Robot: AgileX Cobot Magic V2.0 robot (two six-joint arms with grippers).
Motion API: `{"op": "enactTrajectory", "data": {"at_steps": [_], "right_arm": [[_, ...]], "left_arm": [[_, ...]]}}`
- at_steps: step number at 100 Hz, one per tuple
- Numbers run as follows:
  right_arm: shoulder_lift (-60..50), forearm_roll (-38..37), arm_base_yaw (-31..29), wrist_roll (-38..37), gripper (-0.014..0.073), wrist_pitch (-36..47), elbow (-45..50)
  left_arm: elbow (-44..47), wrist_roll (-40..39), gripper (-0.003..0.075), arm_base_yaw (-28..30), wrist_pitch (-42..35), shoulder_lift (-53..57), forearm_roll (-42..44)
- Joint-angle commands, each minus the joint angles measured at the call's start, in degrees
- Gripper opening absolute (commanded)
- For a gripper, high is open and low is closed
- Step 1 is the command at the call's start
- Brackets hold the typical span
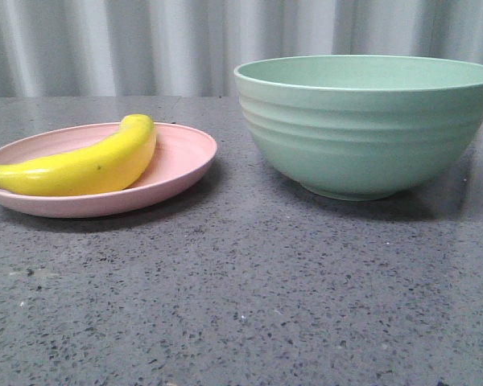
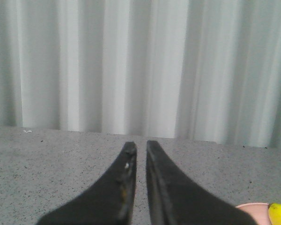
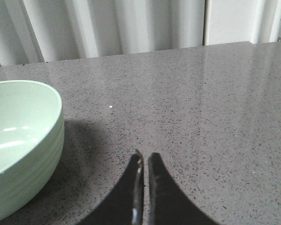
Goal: Transfer banana from pink plate to green bowl
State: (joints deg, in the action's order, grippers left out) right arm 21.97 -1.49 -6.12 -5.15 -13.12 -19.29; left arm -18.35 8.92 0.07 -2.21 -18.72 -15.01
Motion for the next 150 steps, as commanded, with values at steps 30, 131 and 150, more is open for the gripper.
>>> {"op": "enactTrajectory", "data": {"at_steps": [30, 131, 150], "right_arm": [[0.8, 0.0, -0.4, 0.3, -0.0062, 4.3, -1.9], [0.8, 0.2, -0.4, 0.3, -0.0062, 4.3, -1.9], [0.8, 0.2, -0.4, 0.3, -0.0062, 4.3, -1.9]], "left_arm": [[-2.0, -0.2, 0.0432, 0.1, -5.5, -0.9, -0.8], [-24.8, -0.2, 0.0471, -33.6, 14.5, -45.1, 0.8], [-26.7, -0.2, 0.0471, -34.5, 16.3, -52.0, 2.2]]}}
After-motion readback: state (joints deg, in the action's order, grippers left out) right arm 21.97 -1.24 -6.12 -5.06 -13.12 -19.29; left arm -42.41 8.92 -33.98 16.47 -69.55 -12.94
